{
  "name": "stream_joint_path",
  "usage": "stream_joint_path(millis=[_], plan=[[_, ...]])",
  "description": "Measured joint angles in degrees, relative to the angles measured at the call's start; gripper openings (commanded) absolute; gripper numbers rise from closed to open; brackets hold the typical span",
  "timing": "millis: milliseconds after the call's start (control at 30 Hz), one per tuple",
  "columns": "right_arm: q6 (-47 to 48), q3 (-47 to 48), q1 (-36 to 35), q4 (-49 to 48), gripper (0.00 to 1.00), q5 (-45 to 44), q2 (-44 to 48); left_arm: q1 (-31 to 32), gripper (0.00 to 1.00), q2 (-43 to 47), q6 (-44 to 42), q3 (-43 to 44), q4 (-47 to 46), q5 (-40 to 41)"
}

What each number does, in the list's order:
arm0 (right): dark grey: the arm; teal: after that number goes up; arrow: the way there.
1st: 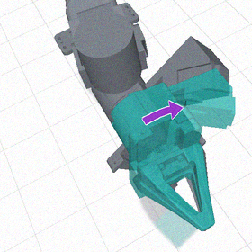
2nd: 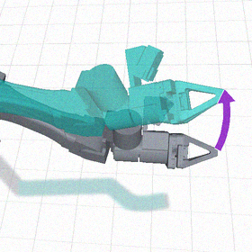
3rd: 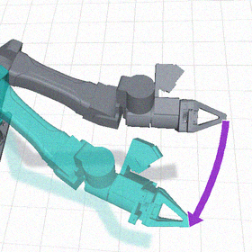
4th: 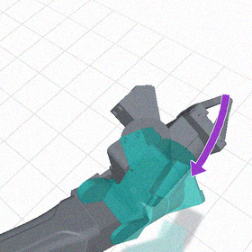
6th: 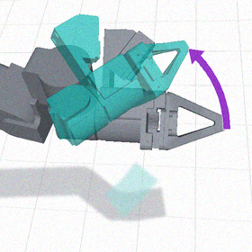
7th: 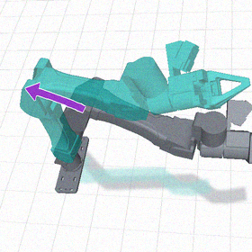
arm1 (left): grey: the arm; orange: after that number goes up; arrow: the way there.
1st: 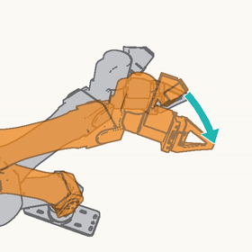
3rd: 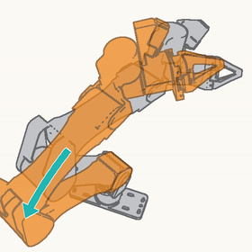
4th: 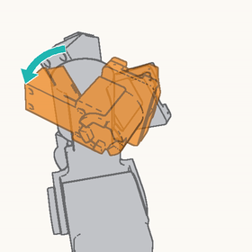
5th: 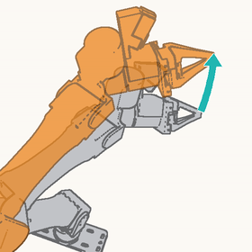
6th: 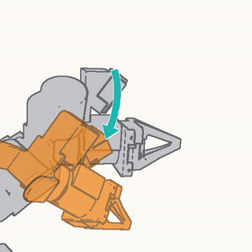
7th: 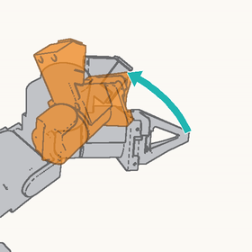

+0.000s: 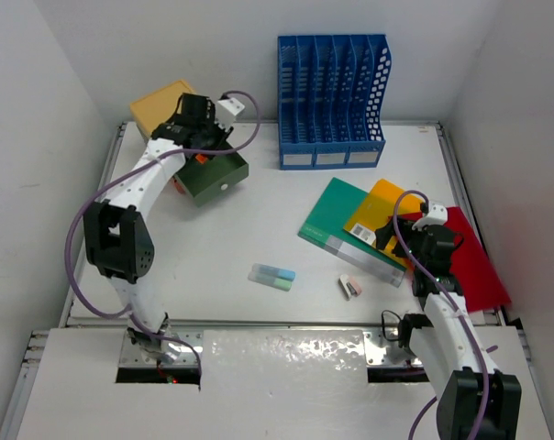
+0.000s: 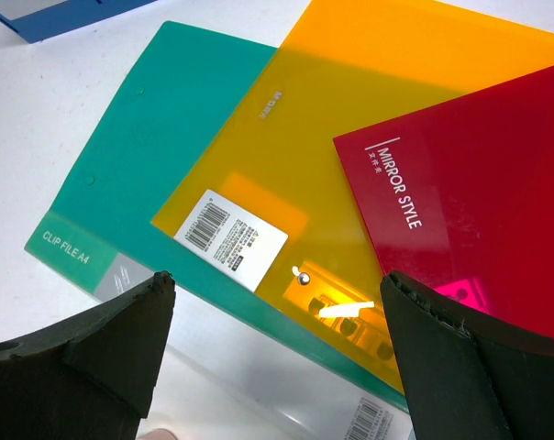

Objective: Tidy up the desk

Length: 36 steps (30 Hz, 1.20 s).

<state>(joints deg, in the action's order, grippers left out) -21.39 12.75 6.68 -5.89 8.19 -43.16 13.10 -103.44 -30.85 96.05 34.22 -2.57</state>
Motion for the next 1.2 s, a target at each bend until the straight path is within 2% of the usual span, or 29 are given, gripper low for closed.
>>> stream_joint_path(millis=[33, 67, 167, 233, 267, 300, 500, 700, 833, 1000, 1067, 1200], plan=[[0.0, 0.0, 0.0, 0.0, 0.91, 0.0, 0.0, 0.1, 0.09, -0.5, 0.0, -0.3, -0.3, 0.3], [0.0, 0.0, 0.0, 0.0, 0.91, 0.0, 0.0, 0.1, 0.24, -1.0, 0.0, -0.6, -0.4, 0.9], [0.0, 0.0, 0.0, 0.0, 0.91, 0.0, 0.0, 0.1, 0.45, -1.6, 0.0, -2.3, -1.2, 2.1], [0.0, 0.0, 0.0, 0.0, 0.91, 0.0, 0.0, 0.0, 0.55, -1.5, 0.1, -3.5, -1.6, 2.9], [0.0, 0.0, 0.0, 0.0, 0.91, 0.0, 0.0, 0.0, 0.66, -1.5, 0.0, -3.8, -1.7, 3.3], [0.0, 0.0, 0.0, 0.0, 0.91, 0.0, 0.0, 0.0, 0.72, -1.4, -0.3, -4.2, -1.9, 3.7], [0.0, 0.0, 0.0, 0.0, 0.91, 0.1, 0.0, 0.0, 0.72, 1.0, 0.3, -4.2, -2.1, 3.8], [0.0, 0.0, 0.0, 0.0, 0.91, 1.2, -0.5, 1.9, 0.72, 9.9, -0.4, -6.3, -2.8, -6.1], [0.0, 0.0, 0.0, 0.0, 0.91, 1.7, -1.3, 12.7, 0.72, 16.0, -3.8, -12.9, -2.9, -9.6], [0.0, 0.0, 0.0, 0.0, 0.91, 2.5, -1.6, 27.0, 0.69, 14.1, -8.1, -24.3, -0.9, -14.3], [0.0, 0.0, 0.0, 0.0, 0.91, 2.6, -1.6, 29.4, 0.69, 11.9, -9.2, -28.9, 0.2, -15.3], [0.0, 0.0, 0.0, 0.0, 0.91, 2.9, -1.6, 30.9, 0.62, 8.5, -9.9, -32.3, 1.2, -14.8]])
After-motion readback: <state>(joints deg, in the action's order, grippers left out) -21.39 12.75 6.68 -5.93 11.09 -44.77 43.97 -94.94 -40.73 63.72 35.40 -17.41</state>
